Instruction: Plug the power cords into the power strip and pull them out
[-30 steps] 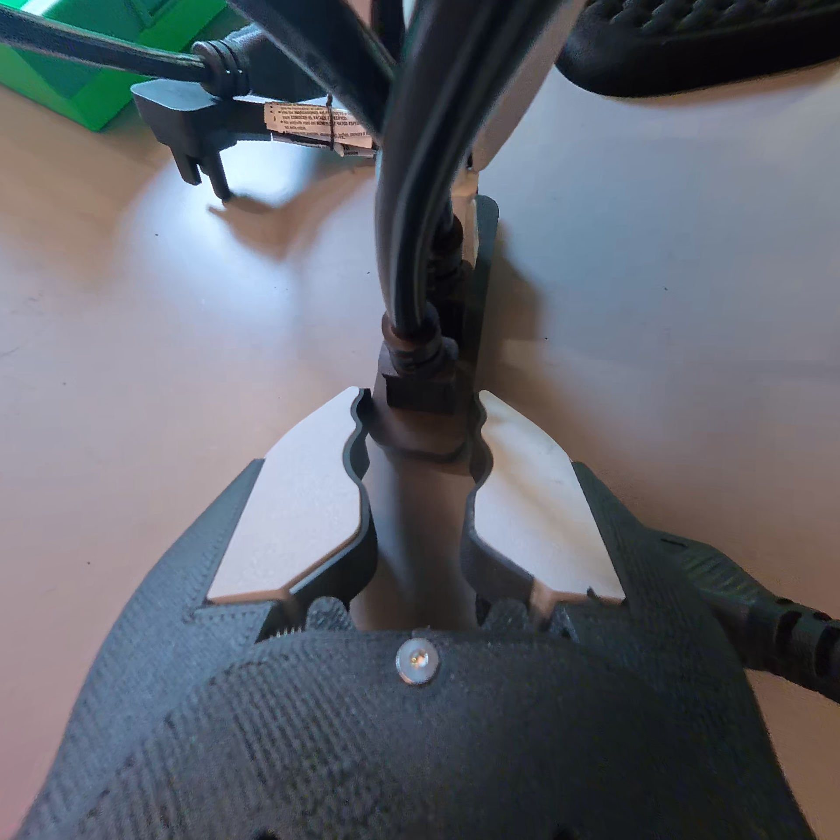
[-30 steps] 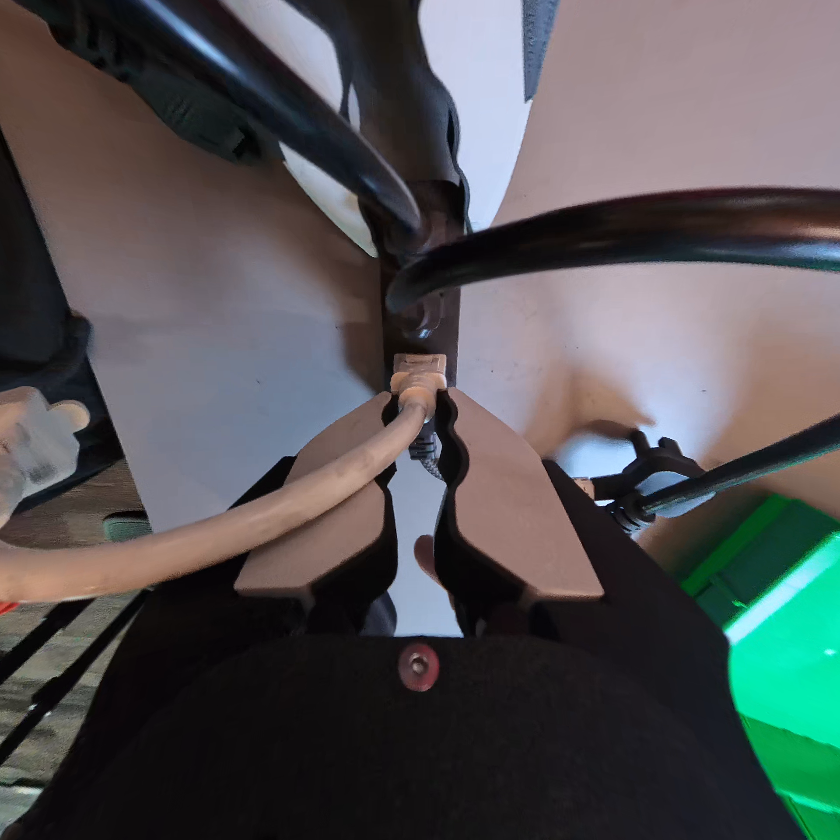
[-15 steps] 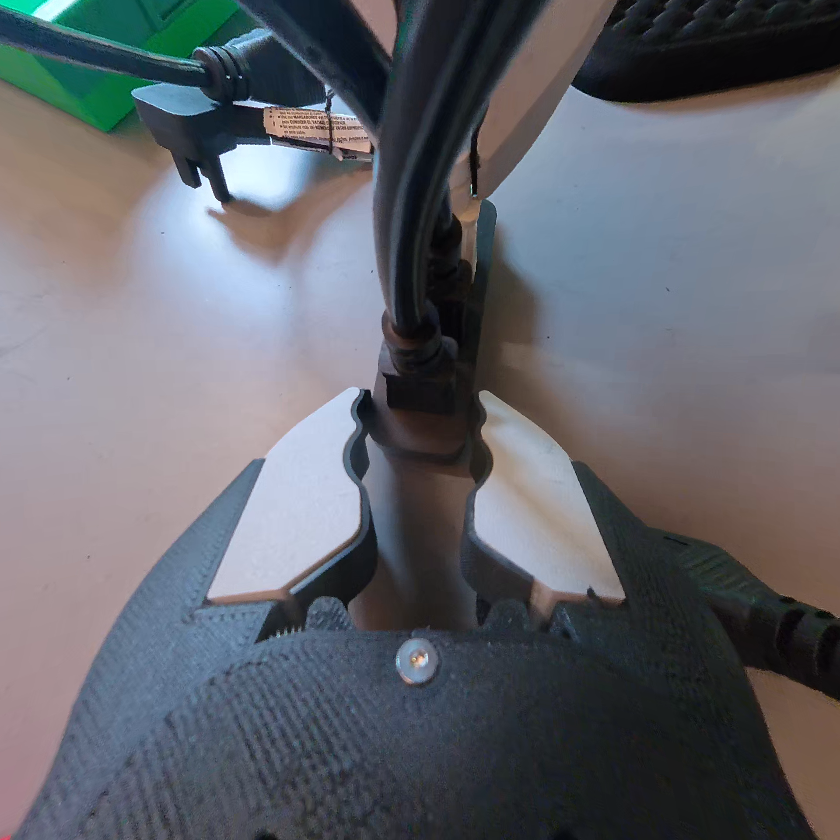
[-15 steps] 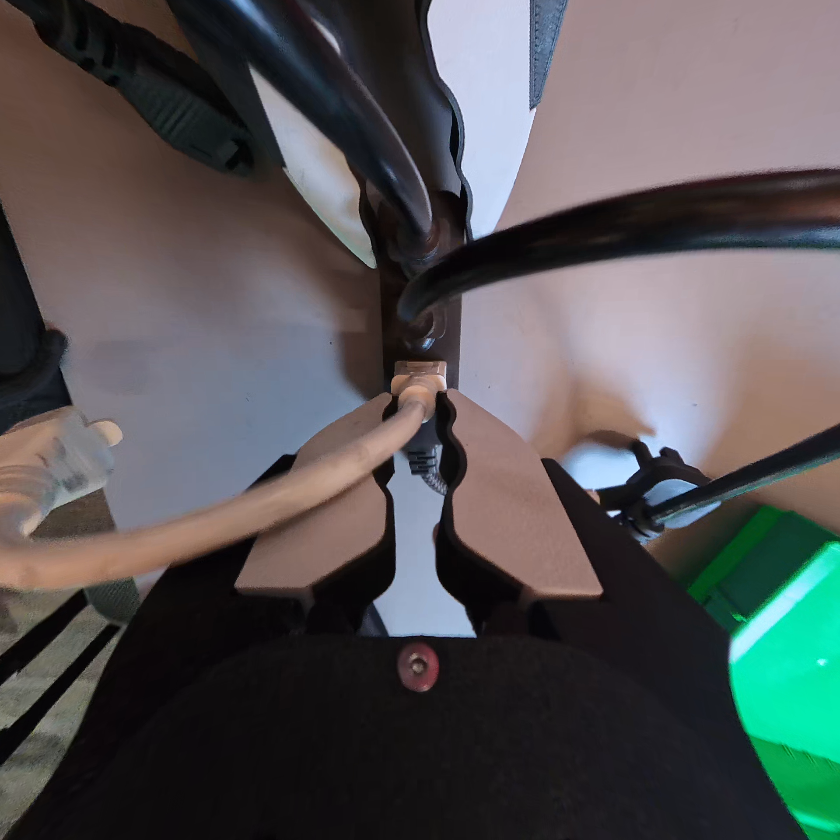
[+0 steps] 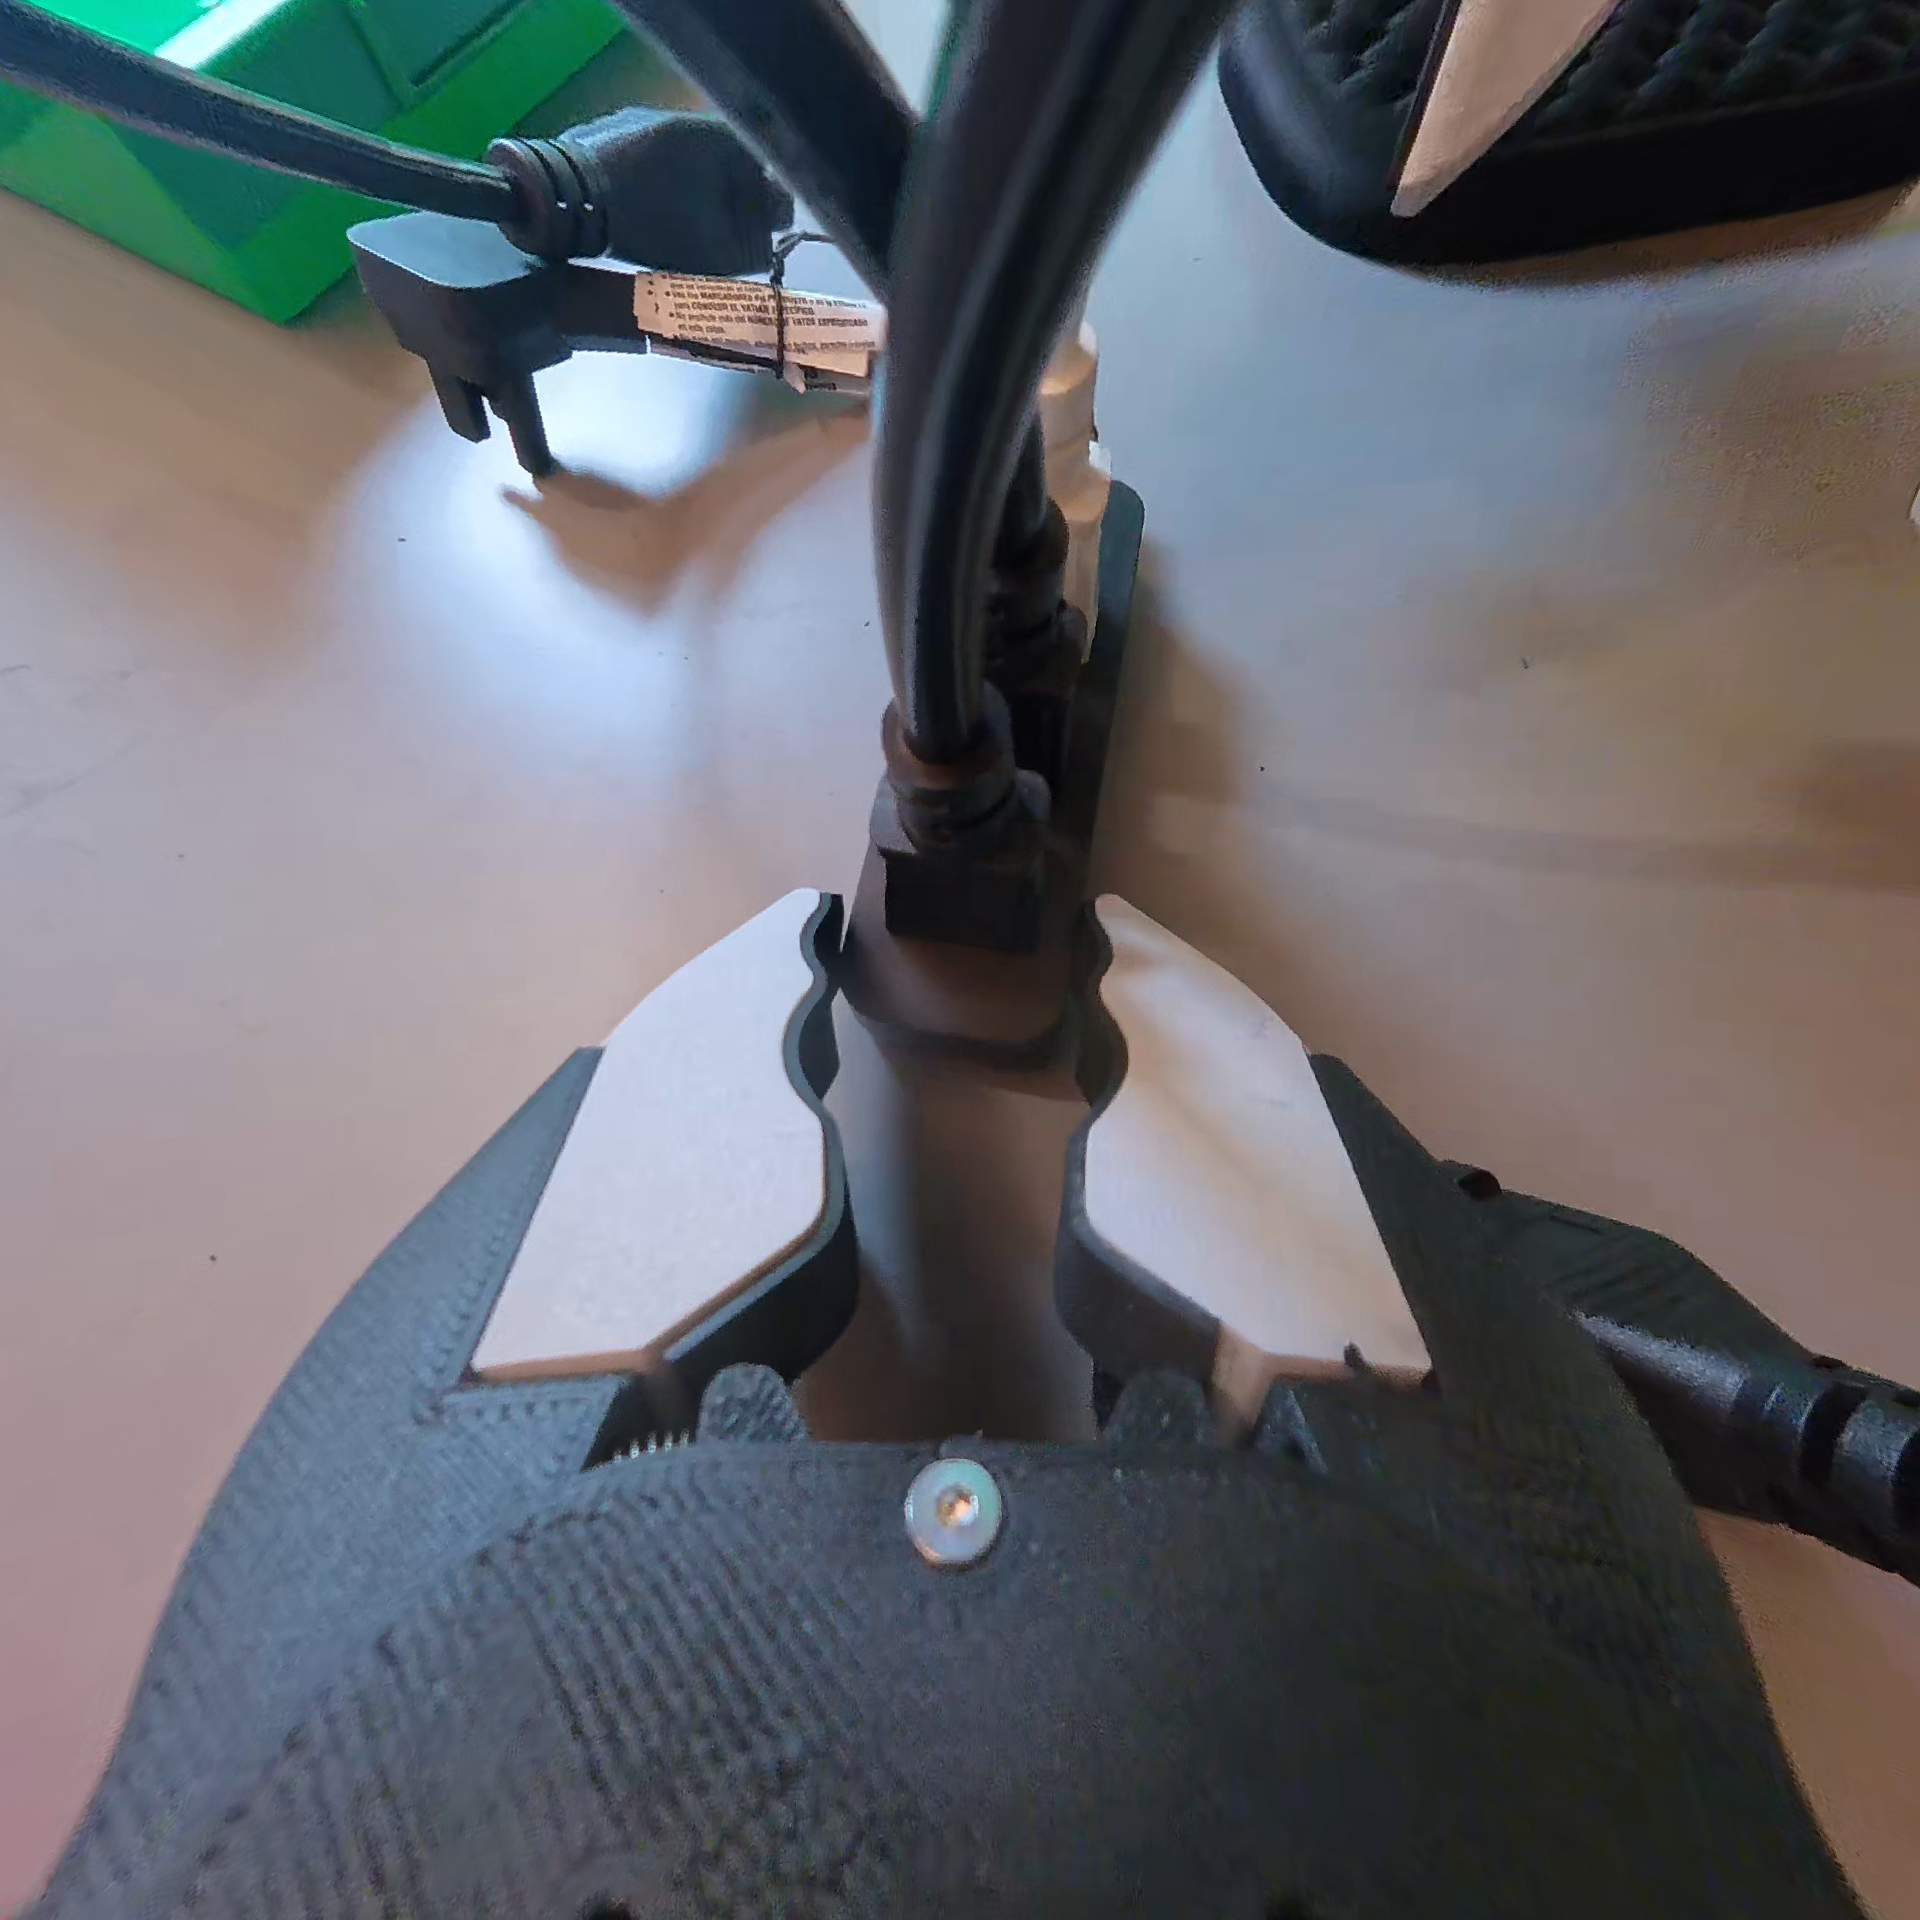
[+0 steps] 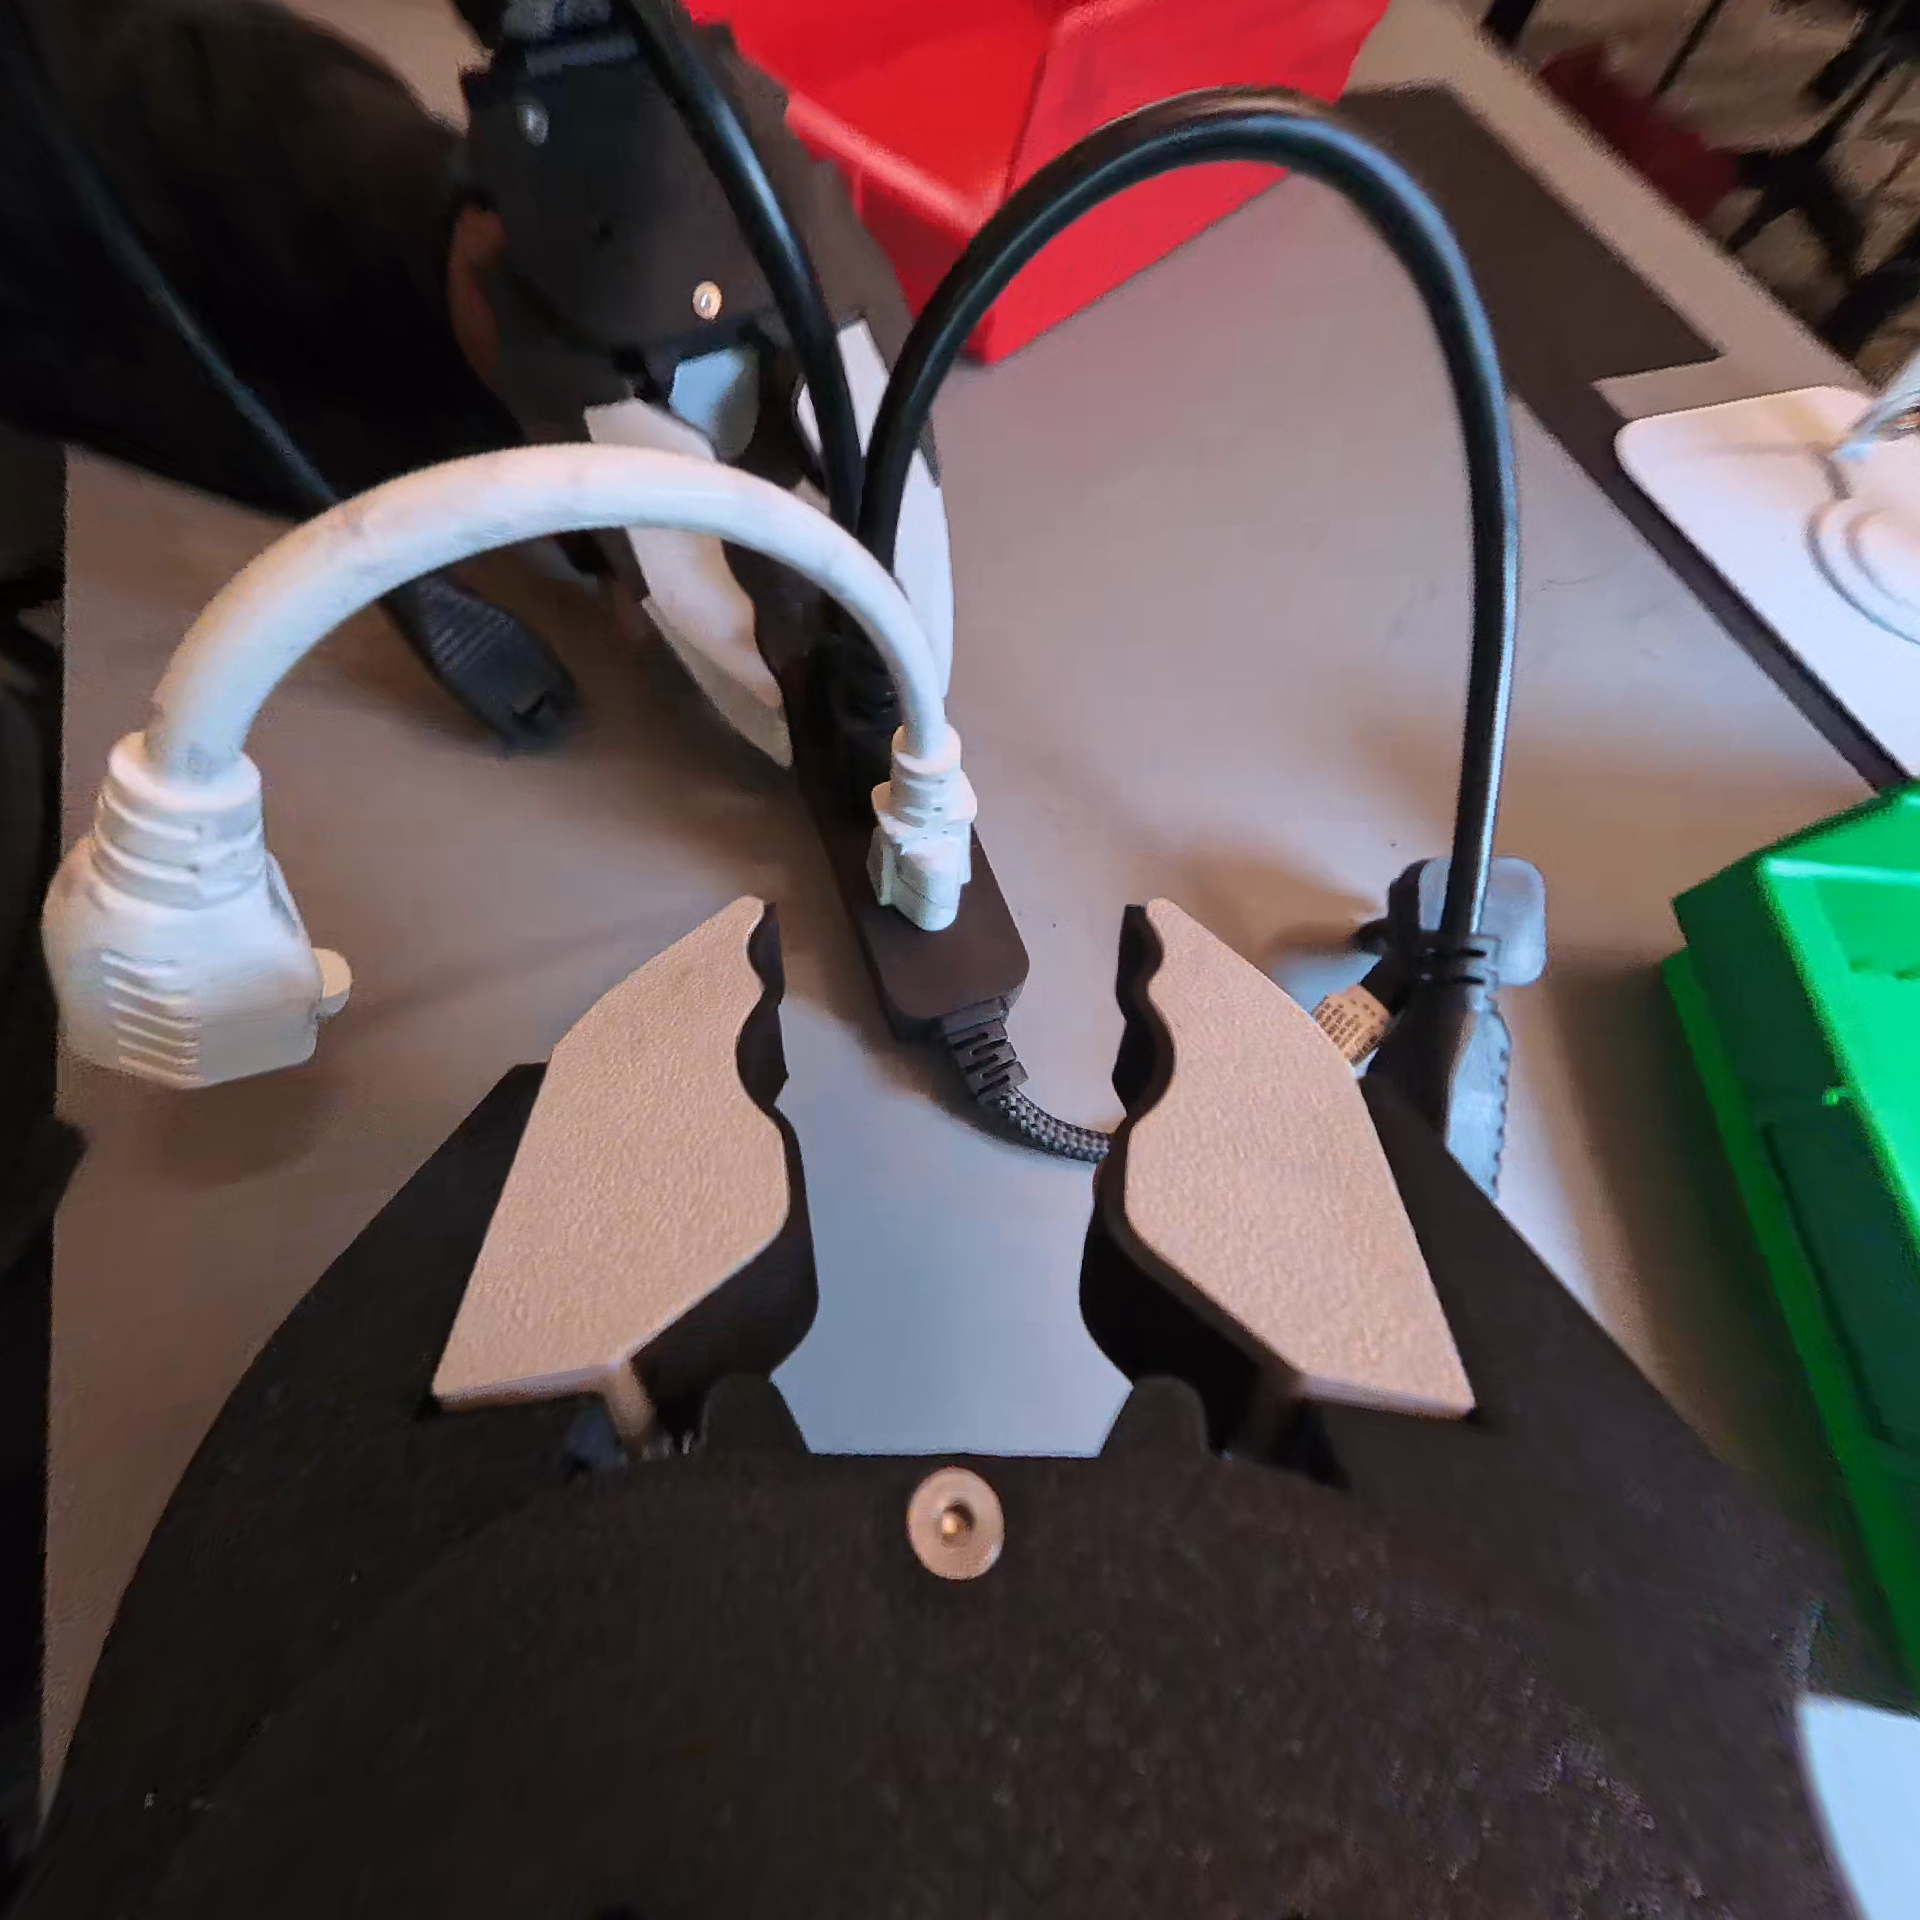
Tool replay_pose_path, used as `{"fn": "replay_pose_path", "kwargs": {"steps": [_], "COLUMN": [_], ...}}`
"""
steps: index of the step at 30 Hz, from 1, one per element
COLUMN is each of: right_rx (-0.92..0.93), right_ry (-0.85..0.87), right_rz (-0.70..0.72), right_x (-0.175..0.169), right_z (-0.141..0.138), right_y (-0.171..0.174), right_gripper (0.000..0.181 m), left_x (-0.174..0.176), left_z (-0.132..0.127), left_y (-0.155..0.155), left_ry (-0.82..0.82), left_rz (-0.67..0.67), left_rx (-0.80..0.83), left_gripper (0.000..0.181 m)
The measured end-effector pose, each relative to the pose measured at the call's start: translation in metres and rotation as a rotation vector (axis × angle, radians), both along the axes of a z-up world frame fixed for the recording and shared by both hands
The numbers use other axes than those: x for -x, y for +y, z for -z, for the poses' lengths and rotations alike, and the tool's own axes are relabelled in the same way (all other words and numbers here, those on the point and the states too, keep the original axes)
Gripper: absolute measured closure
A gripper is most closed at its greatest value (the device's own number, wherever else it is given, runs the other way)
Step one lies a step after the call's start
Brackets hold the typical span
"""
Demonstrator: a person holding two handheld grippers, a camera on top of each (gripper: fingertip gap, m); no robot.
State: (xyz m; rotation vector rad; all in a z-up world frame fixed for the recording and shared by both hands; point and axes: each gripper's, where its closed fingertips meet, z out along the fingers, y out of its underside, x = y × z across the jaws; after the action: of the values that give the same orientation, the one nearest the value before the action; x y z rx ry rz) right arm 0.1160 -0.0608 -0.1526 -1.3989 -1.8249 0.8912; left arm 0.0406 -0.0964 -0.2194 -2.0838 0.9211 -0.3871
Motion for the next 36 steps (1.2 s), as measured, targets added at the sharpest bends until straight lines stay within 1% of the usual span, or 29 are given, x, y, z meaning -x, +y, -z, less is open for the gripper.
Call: {"fn": "replay_pose_path", "kwargs": {"steps": [2, 4, 7, 10, 13, 17, 21, 24, 27, 29, 33, 36], "right_rx": [0.053, 0.094, 0.120, 0.138, 0.138, 0.127, 0.104, 0.108, 0.077, 0.087, 0.079, 0.092], "right_ry": [0.099, 0.179, 0.247, 0.267, 0.251, 0.225, 0.206, 0.217, 0.204, 0.237, 0.270, 0.280], "right_rz": [0.046, 0.088, 0.152, 0.202, 0.253, 0.307, 0.364, 0.408, 0.436, 0.447, 0.490, 0.514], "right_x": [-0.004, -0.009, -0.023, -0.040, -0.059, -0.086, -0.112, -0.130, -0.142, -0.147, -0.156, -0.161], "right_z": [-0.005, -0.011, -0.017, -0.018, -0.016, -0.016, -0.012, -0.010, -0.008, -0.013, -0.019, -0.017], "right_y": [0.000, -0.002, -0.004, -0.007, -0.008, -0.014, -0.024, -0.032, -0.031, -0.029, -0.015, -0.009], "right_gripper": [0.119, 0.119, 0.118, 0.116, 0.112, 0.104, 0.101, 0.100, 0.099, 0.100, 0.101, 0.100], "left_x": [0.002, 0.007, 0.028, 0.055, 0.078, 0.097, 0.095, 0.087, 0.082, 0.084, 0.089, 0.092], "left_z": [-0.003, -0.012, -0.031, -0.054, -0.073, -0.091, -0.087, -0.083, -0.081, -0.084, -0.085, -0.082], "left_y": [0.000, -0.002, -0.014, -0.036, -0.064, -0.103, -0.142, -0.159, -0.161, -0.161, -0.158, -0.156], "left_ry": [-0.020, -0.055, -0.108, -0.190, -0.254, -0.294, -0.321, -0.315, -0.267, -0.251, -0.289, -0.283], "left_rz": [-0.021, -0.042, -0.128, -0.242, -0.371, -0.541, -0.632, -0.646, -0.635, -0.643, -0.661, -0.668], "left_rx": [-0.003, -0.031, -0.096, -0.171, -0.236, -0.368, -0.387, -0.376, -0.329, -0.343, -0.348, -0.348], "left_gripper": [0.131, 0.127, 0.124, 0.125, 0.124, 0.122, 0.121, 0.122, 0.120, 0.119, 0.119, 0.120]}}
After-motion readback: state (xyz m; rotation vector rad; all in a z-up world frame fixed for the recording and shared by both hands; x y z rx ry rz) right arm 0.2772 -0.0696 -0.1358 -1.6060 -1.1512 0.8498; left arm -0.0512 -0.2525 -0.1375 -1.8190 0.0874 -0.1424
